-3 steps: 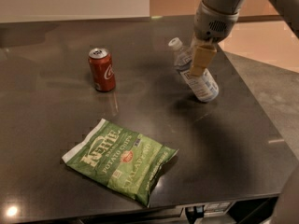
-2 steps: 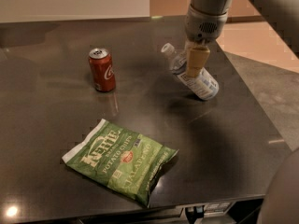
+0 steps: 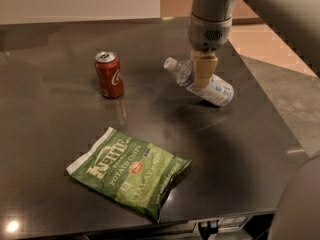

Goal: Knock blue plastic bottle over

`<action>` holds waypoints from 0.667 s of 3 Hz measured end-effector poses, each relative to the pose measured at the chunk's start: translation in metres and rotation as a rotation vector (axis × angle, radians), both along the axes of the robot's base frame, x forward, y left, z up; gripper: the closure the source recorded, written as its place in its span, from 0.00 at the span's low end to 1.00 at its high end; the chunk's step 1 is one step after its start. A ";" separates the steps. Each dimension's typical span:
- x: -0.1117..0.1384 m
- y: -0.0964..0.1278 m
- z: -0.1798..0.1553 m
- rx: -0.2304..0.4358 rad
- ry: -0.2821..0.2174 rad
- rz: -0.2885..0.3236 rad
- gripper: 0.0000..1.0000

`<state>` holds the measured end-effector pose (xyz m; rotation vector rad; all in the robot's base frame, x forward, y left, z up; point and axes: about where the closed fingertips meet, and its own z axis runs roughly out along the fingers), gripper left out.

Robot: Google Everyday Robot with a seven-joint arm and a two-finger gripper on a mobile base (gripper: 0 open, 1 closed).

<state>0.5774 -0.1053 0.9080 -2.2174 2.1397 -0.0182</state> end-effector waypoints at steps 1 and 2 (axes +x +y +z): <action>-0.009 0.002 -0.009 -0.005 0.031 0.022 0.12; -0.003 0.010 -0.017 0.026 -0.001 0.026 0.00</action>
Offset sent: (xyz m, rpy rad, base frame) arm -0.0772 -0.0237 -0.0223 -0.0982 0.2826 0.0369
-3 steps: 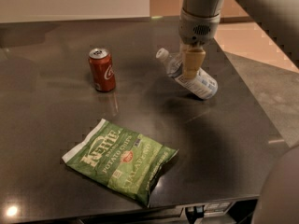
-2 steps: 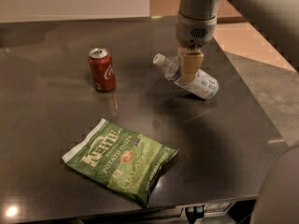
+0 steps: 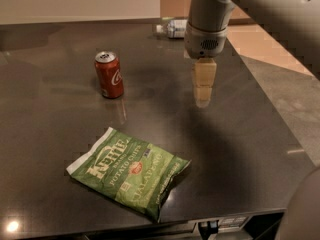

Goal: Knock blue plastic bottle over

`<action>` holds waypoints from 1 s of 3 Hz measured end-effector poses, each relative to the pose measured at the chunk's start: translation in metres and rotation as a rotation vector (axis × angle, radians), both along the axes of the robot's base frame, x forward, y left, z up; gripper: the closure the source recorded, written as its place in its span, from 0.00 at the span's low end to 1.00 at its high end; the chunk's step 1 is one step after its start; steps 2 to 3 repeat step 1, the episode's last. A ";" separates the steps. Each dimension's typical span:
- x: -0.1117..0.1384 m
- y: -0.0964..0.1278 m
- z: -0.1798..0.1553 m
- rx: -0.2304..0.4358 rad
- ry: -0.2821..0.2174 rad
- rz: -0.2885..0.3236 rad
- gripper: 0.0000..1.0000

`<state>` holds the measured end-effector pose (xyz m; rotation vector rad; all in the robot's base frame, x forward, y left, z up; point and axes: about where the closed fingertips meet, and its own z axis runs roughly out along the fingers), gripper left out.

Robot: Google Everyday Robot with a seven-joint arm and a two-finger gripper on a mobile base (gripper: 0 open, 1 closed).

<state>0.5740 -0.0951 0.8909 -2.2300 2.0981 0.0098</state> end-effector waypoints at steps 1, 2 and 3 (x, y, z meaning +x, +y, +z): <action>0.000 0.000 0.000 0.000 0.000 0.000 0.00; 0.000 0.000 0.000 0.000 0.000 0.000 0.00; 0.000 0.000 0.000 0.000 0.000 0.000 0.00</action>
Offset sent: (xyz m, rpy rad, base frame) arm 0.0000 0.0000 0.0000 0.0000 0.0000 0.0000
